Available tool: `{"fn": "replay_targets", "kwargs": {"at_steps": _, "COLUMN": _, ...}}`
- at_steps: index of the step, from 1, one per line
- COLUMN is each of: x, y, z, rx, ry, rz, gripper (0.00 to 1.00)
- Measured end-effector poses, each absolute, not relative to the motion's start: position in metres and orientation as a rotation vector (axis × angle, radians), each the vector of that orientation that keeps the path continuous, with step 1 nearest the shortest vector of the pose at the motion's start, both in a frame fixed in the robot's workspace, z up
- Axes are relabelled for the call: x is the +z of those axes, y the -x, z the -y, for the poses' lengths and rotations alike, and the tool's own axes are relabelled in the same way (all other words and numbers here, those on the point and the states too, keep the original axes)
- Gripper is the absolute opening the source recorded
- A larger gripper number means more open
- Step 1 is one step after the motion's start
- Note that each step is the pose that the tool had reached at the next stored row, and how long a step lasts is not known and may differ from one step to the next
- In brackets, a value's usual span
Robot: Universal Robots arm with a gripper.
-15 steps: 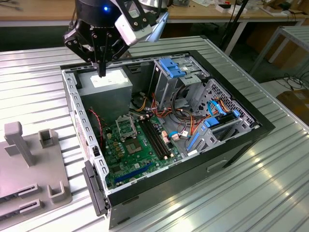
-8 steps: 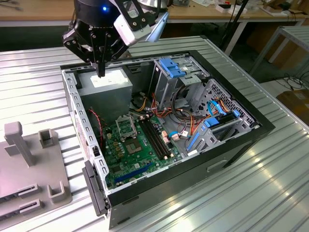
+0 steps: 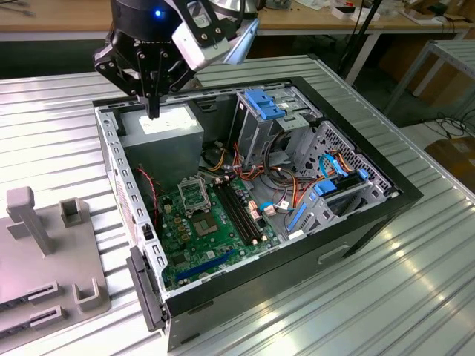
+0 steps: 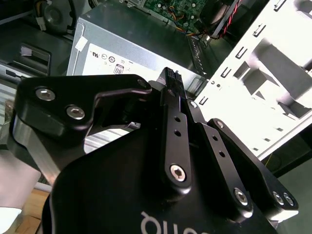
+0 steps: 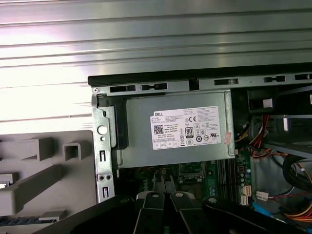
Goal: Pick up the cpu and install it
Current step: 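Reach for the cpu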
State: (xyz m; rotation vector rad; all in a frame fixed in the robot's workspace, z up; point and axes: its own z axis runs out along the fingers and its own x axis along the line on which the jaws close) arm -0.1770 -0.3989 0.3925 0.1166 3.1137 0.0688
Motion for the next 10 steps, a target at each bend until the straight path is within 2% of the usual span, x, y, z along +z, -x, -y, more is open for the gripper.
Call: {"fn": "replay_targets", "kwargs": {"at_steps": 10, "x": 0.3925, "y": 0.1826, "z": 0.3989, "rx": 0.069, "ry": -0.117, "rz": -3.114, "gripper": 0.11}}
